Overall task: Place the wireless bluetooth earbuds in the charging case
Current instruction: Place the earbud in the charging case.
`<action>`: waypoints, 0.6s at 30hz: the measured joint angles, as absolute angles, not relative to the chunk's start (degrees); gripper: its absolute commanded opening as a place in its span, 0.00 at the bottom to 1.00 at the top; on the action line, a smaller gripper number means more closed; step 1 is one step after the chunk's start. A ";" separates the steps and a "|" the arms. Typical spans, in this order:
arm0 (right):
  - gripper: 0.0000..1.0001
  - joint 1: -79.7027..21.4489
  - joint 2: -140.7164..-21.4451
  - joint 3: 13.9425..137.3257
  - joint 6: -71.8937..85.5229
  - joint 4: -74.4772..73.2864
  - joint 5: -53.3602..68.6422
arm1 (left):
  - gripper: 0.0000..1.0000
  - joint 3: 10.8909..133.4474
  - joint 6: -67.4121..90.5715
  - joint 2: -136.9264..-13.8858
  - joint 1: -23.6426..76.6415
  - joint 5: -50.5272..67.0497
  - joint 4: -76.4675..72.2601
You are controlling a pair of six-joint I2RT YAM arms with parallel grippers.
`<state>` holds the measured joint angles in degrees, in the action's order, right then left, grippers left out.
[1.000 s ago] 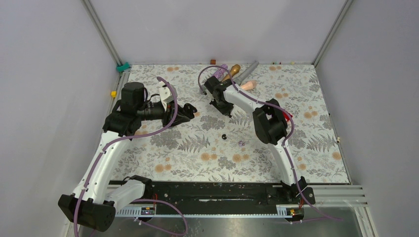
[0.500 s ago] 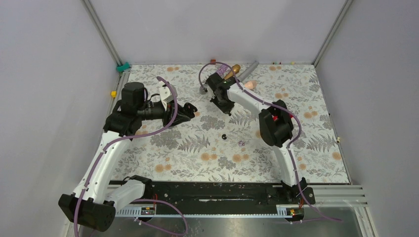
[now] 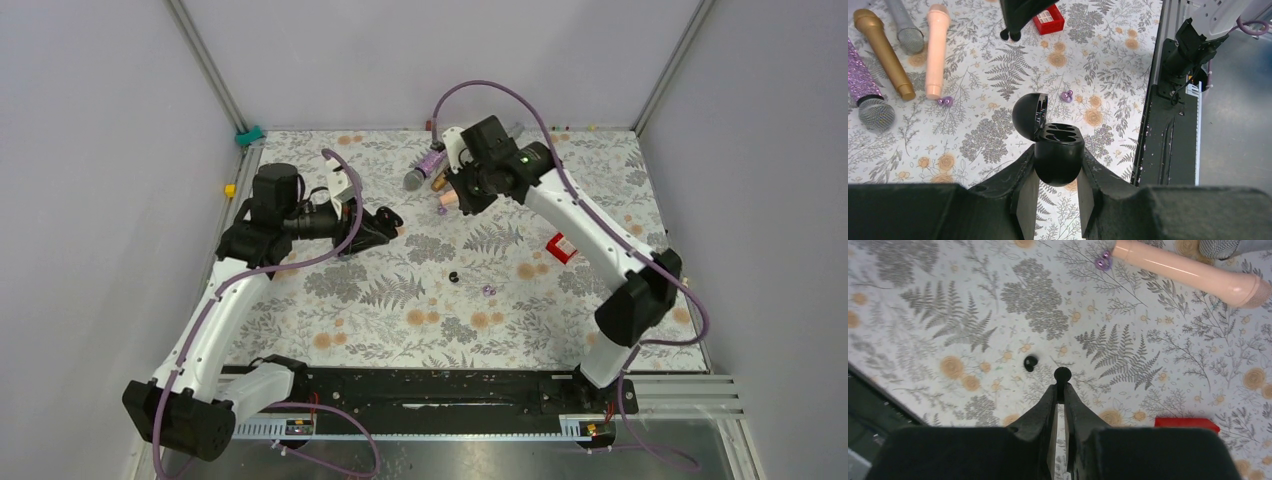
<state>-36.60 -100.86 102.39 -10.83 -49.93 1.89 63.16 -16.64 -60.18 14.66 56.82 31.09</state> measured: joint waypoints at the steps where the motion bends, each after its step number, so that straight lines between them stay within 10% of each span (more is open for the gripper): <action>1: 0.11 -36.36 -99.33 101.95 -10.57 -49.84 3.16 | 0.00 63.16 -16.56 -60.60 14.83 56.90 31.07; 18: 0.11 -34.72 -76.71 92.79 0.49 -36.10 33.63 | 0.00 63.16 -15.77 -67.42 21.17 60.36 30.30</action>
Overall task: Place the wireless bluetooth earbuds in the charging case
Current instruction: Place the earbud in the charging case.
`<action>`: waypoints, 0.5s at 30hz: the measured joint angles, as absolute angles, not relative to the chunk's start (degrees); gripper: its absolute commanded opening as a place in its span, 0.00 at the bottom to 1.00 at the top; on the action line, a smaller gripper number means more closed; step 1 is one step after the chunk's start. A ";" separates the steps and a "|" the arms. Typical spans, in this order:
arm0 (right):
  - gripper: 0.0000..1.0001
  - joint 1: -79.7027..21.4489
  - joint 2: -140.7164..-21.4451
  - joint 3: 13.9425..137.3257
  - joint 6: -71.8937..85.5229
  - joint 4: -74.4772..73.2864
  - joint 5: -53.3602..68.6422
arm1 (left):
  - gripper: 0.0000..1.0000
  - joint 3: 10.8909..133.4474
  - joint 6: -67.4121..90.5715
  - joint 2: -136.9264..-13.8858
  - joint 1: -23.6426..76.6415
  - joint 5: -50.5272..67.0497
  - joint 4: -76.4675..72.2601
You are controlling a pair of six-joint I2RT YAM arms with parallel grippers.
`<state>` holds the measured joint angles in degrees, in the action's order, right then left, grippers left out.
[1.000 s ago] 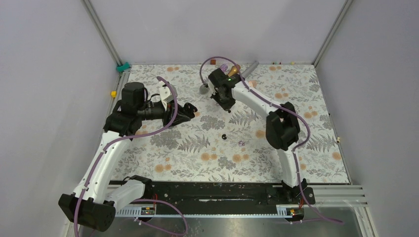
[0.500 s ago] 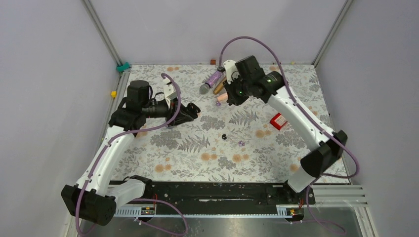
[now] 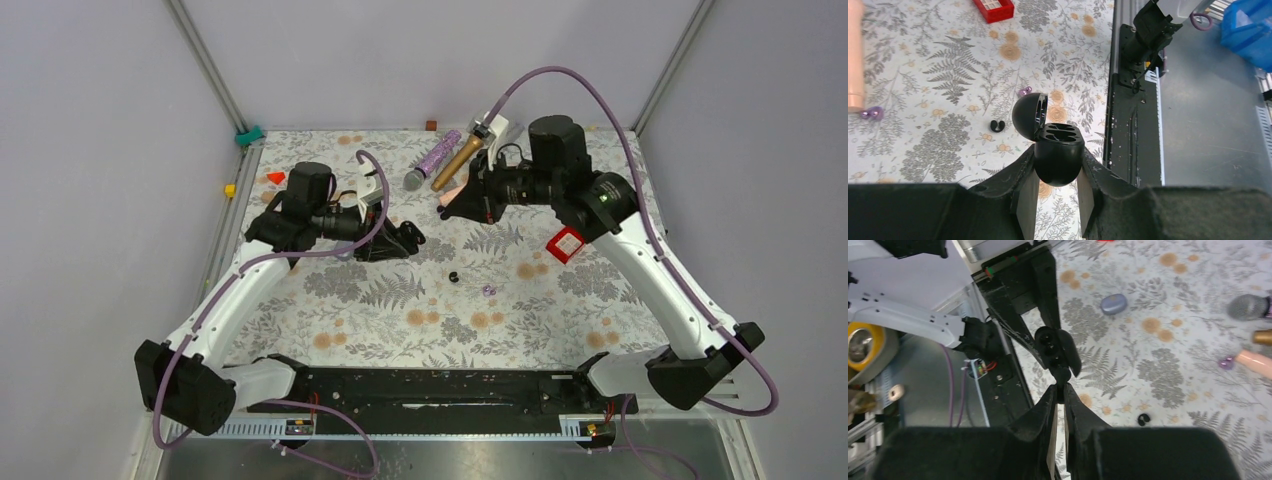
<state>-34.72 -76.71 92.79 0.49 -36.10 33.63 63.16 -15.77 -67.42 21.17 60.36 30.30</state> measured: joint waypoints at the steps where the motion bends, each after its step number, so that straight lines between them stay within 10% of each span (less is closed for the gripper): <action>1: 0.11 -34.70 -76.79 91.98 1.50 -34.76 35.38 | 0.00 63.16 -15.57 -67.81 21.41 60.82 30.30; 15: 0.12 -35.03 -80.42 84.23 8.38 -25.10 46.94 | 0.00 63.26 -15.42 -70.76 23.00 67.31 31.97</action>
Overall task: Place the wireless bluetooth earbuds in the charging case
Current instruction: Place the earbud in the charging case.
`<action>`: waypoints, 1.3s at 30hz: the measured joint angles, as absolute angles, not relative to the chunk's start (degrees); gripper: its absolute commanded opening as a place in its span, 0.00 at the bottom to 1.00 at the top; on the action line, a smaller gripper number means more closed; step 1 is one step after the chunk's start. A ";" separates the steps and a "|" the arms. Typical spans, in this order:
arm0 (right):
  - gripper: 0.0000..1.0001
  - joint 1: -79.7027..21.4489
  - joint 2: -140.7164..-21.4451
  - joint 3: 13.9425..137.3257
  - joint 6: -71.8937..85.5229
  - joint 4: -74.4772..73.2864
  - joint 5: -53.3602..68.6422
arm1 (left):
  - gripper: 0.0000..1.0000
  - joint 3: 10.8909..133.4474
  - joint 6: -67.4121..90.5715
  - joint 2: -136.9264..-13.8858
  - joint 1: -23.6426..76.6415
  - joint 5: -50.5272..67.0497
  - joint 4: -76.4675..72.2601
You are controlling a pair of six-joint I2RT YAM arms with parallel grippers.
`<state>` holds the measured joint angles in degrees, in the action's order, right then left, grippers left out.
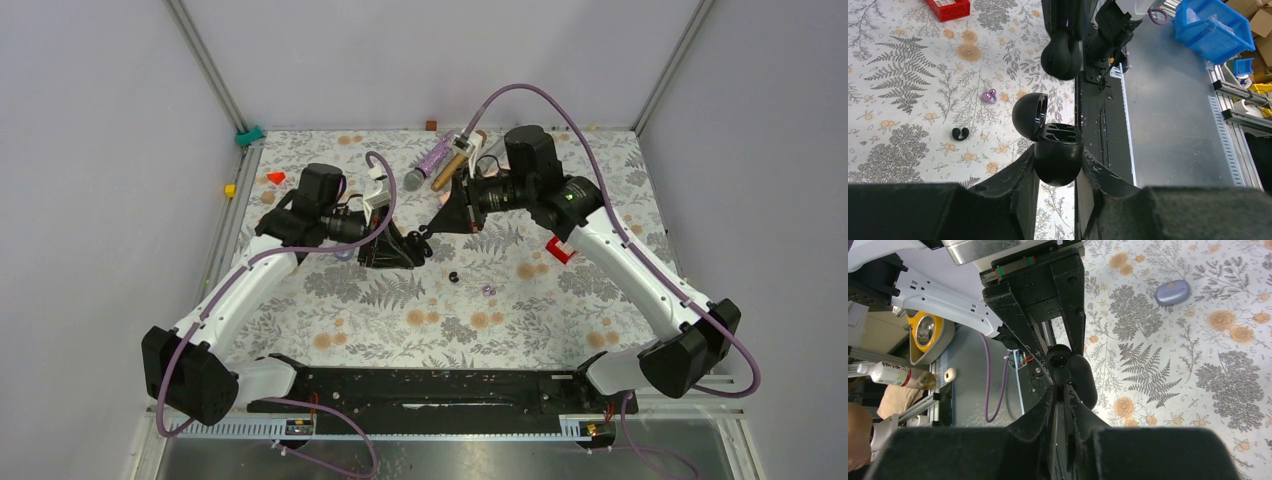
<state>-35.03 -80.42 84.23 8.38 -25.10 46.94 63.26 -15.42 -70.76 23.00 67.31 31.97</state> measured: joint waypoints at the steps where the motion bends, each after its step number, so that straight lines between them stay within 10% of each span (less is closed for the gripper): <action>1: 0.12 -35.16 -80.42 83.74 8.62 -24.43 47.46 | 0.00 63.26 -15.42 -70.78 23.00 67.66 32.01; 39: 0.14 -39.66 -80.38 79.59 3.22 -20.27 45.98 | 0.00 63.29 -15.64 -72.53 23.14 71.55 33.80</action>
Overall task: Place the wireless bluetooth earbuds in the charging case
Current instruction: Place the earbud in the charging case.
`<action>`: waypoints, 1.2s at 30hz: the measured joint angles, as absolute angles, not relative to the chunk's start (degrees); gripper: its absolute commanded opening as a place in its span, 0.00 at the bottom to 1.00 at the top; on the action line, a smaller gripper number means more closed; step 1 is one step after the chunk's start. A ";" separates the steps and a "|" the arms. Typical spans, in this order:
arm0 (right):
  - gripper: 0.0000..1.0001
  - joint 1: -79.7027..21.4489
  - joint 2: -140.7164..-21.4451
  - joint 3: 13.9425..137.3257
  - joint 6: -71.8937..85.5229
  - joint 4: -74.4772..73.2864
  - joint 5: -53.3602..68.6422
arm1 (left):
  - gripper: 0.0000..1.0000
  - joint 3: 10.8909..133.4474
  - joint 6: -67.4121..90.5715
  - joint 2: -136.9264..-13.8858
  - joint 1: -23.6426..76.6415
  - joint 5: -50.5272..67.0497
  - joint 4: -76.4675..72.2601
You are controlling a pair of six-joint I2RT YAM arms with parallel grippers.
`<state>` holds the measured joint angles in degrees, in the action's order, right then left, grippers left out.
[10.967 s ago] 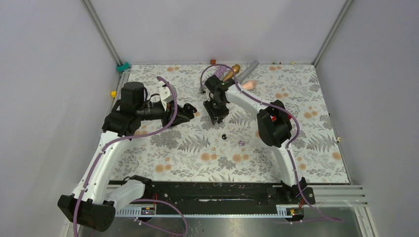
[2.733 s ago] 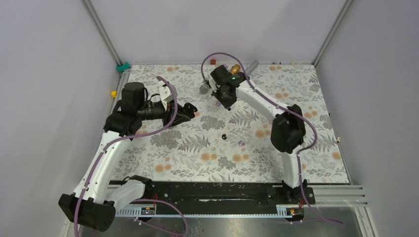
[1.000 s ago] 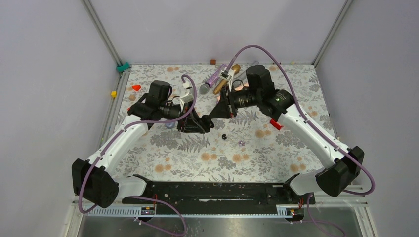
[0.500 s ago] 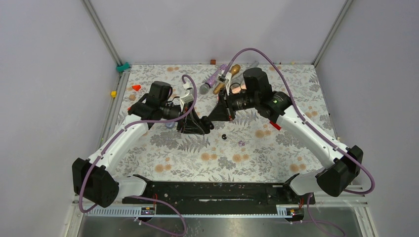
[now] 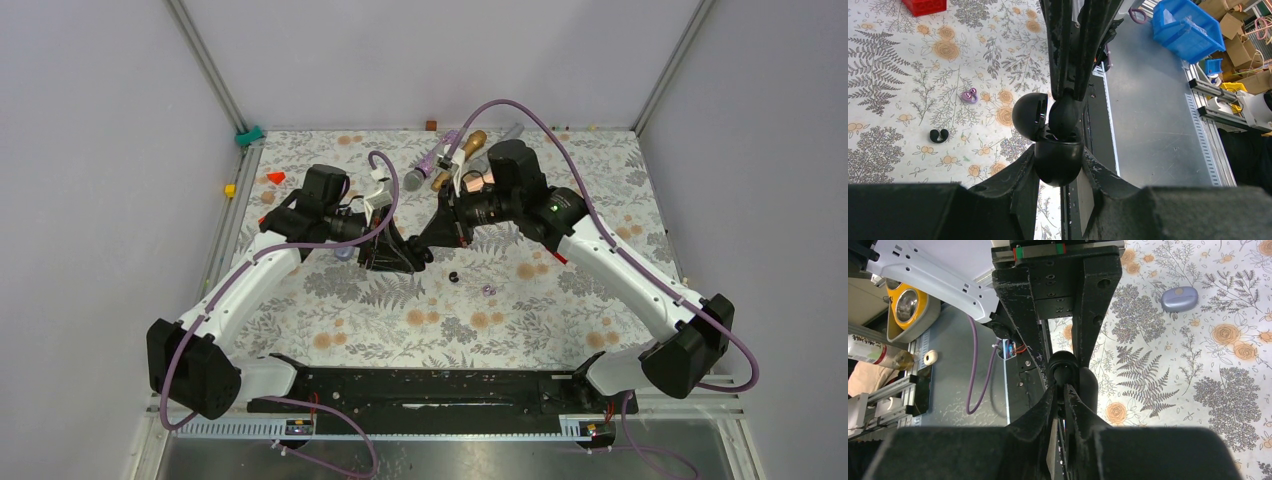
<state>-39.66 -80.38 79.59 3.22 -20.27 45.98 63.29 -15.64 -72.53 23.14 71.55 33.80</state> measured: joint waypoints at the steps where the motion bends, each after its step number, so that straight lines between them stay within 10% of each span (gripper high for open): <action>1: 0.14 -39.72 -80.38 79.59 3.18 -20.27 45.91 | 0.00 63.29 -15.64 -72.53 23.14 71.64 33.80; 26: 0.17 -41.98 -81.69 79.59 2.66 -20.25 44.01 | 0.00 63.40 -15.64 -72.53 23.14 71.96 34.20; 36: 0.40 -42.83 -81.93 80.47 1.08 -23.05 42.96 | 0.00 64.14 -17.15 -72.58 23.14 71.83 35.75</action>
